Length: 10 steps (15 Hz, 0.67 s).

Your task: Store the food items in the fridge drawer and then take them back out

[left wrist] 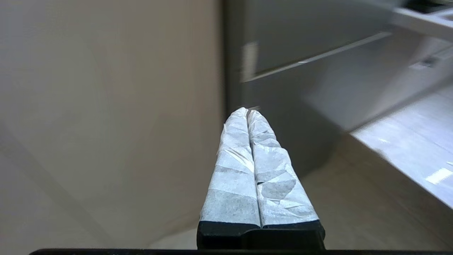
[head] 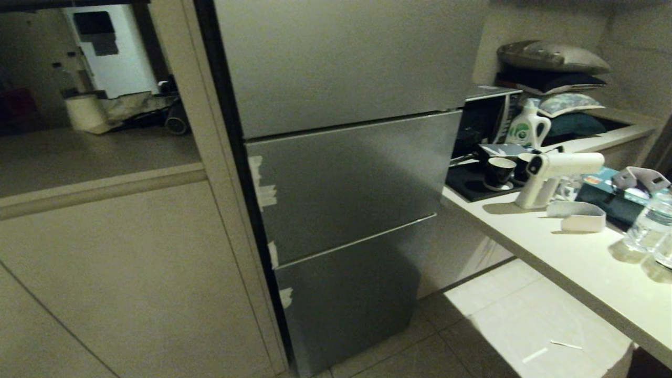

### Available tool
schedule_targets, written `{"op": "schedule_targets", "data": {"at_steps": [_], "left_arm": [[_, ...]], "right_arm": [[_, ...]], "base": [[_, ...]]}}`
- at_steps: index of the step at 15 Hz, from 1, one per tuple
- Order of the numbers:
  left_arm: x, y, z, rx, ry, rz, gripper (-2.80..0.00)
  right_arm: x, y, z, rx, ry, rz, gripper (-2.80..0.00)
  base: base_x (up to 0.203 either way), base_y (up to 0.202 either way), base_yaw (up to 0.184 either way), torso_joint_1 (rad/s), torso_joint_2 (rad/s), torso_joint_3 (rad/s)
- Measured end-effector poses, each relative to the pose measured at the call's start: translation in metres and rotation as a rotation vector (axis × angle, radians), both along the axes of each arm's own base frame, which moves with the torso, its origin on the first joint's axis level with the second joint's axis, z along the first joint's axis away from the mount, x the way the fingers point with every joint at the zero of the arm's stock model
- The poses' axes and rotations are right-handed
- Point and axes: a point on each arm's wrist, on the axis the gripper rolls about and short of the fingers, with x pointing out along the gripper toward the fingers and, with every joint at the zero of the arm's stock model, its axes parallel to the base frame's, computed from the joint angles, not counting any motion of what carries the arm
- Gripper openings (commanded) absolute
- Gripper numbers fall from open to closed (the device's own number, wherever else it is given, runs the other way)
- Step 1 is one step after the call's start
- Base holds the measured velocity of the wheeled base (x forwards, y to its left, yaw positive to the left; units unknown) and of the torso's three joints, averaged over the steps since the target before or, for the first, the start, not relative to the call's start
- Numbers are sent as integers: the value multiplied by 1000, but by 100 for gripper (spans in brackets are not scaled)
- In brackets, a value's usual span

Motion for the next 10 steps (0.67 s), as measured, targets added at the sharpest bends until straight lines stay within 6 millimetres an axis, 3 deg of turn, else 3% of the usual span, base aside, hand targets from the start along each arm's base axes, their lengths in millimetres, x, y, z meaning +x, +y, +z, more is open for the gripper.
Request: {"op": "schedule_targets", "data": {"at_steps": [6, 10], "left_arm": [[0, 0, 0, 2, 0, -1, -280], [0, 0, 0, 4, 1, -1, -280]], "right_arm": [[0, 0, 0, -1, 0, 0, -280], [0, 0, 0, 0, 0, 0, -280]], "base": [[0, 9, -161, 3, 5, 3], [0, 1, -19, 1, 1, 1]]}}
